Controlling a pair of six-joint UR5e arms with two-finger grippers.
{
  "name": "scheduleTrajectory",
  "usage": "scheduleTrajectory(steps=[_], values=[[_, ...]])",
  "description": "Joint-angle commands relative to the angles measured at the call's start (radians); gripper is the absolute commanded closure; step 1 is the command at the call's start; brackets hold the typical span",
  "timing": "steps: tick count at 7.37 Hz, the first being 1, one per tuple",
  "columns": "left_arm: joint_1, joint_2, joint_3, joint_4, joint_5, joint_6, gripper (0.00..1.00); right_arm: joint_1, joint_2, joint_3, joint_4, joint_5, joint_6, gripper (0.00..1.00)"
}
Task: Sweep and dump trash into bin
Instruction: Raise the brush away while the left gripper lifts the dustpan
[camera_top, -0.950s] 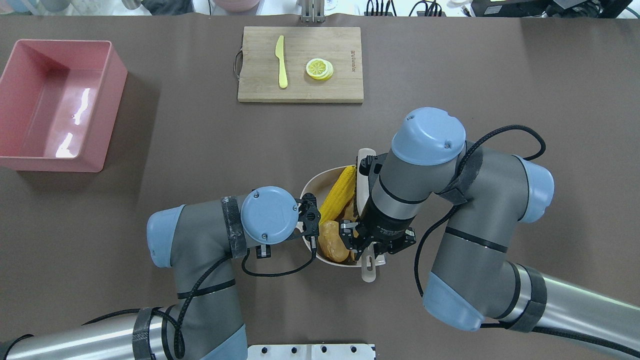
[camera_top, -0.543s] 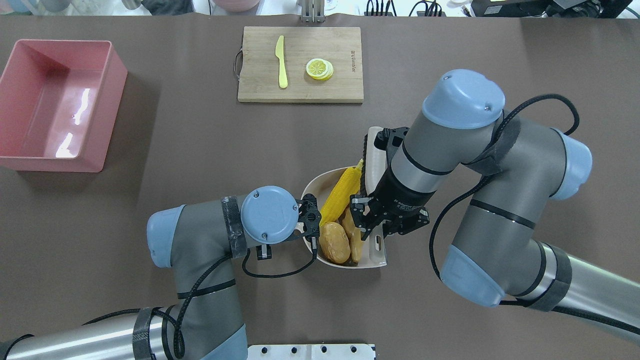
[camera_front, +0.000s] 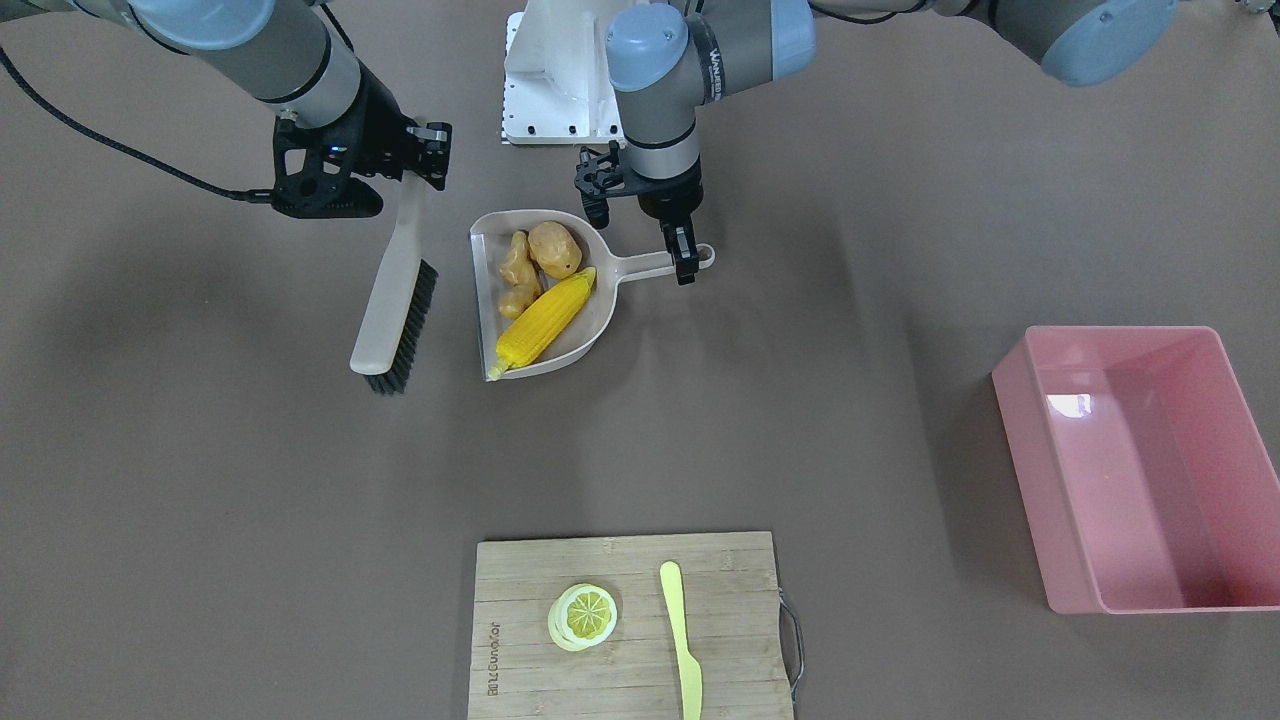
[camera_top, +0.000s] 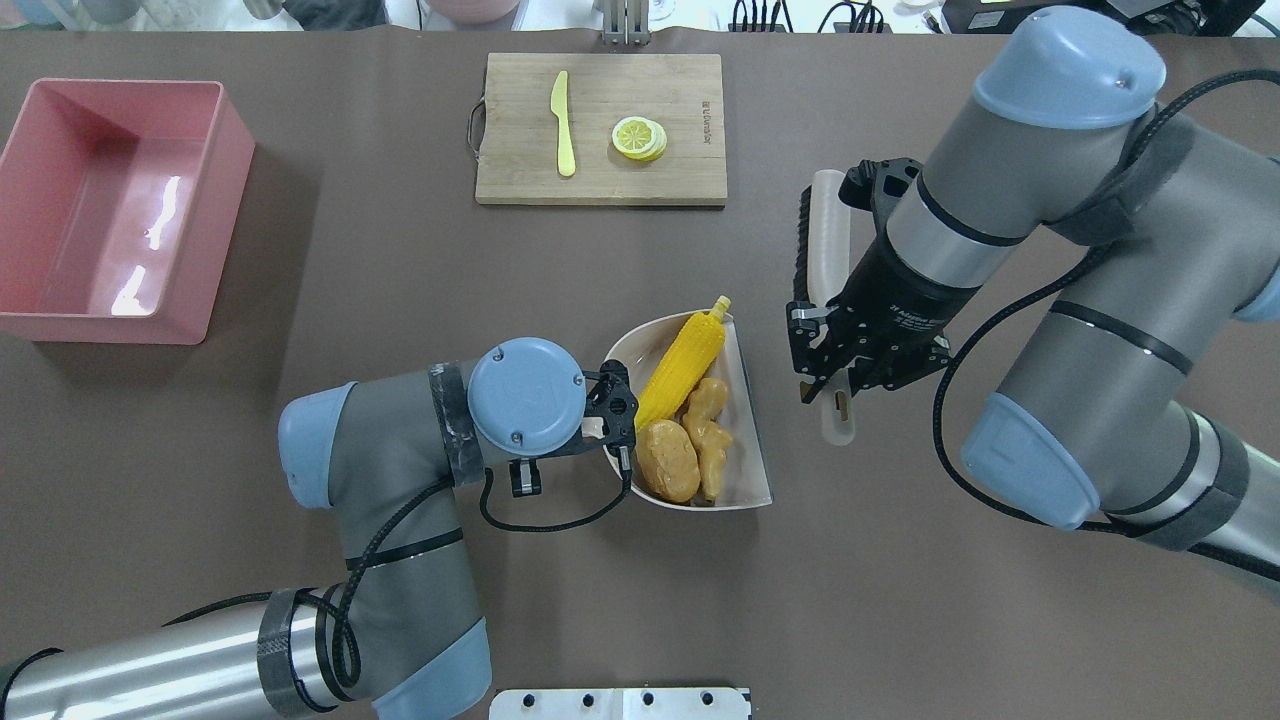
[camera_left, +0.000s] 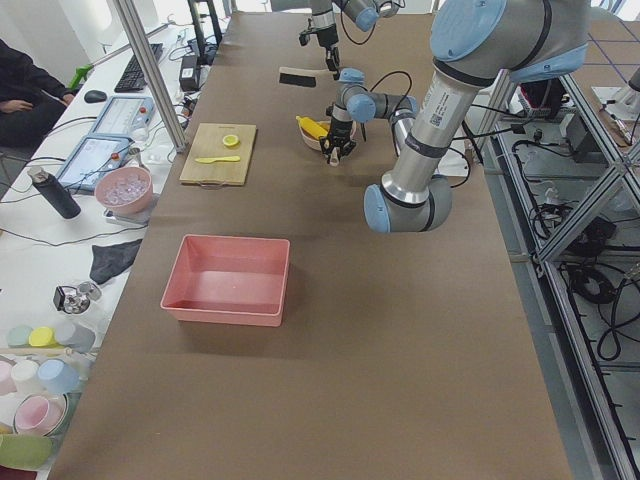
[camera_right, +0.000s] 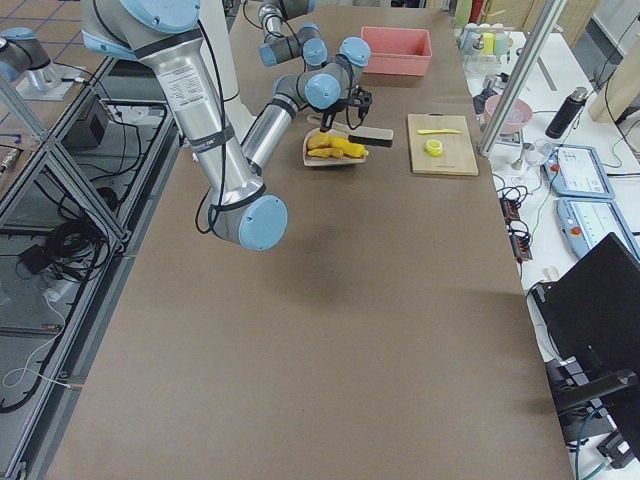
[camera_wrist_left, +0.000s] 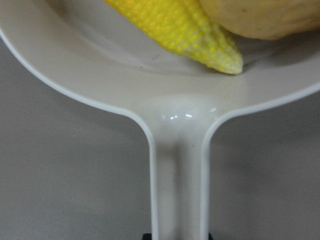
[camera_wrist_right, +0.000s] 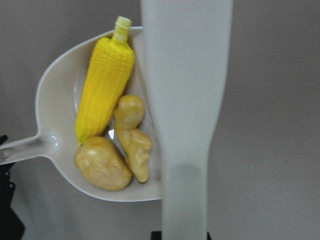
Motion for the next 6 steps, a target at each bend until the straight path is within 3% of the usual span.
scheduleTrajectory(steps=[1,3,5,6], values=[[-0.063,-0.001,-0.040,0.004,-0.065,0.007,1.00,0.038,-0.033,0.064,-0.198,-0.041,-0.175,1.00],[-0.146,0.005,-0.098,0.012,-0.109,0.008,1.00,0.049,-0.081,0.076,-0.220,-0.103,-0.260,1.00],[-0.236,0.057,-0.259,0.108,-0.121,0.012,1.00,0.055,-0.105,0.078,-0.227,-0.124,-0.283,1.00],[-0.293,0.066,-0.277,0.118,-0.131,0.012,1.00,0.054,-0.110,0.082,-0.227,-0.124,-0.284,1.00]])
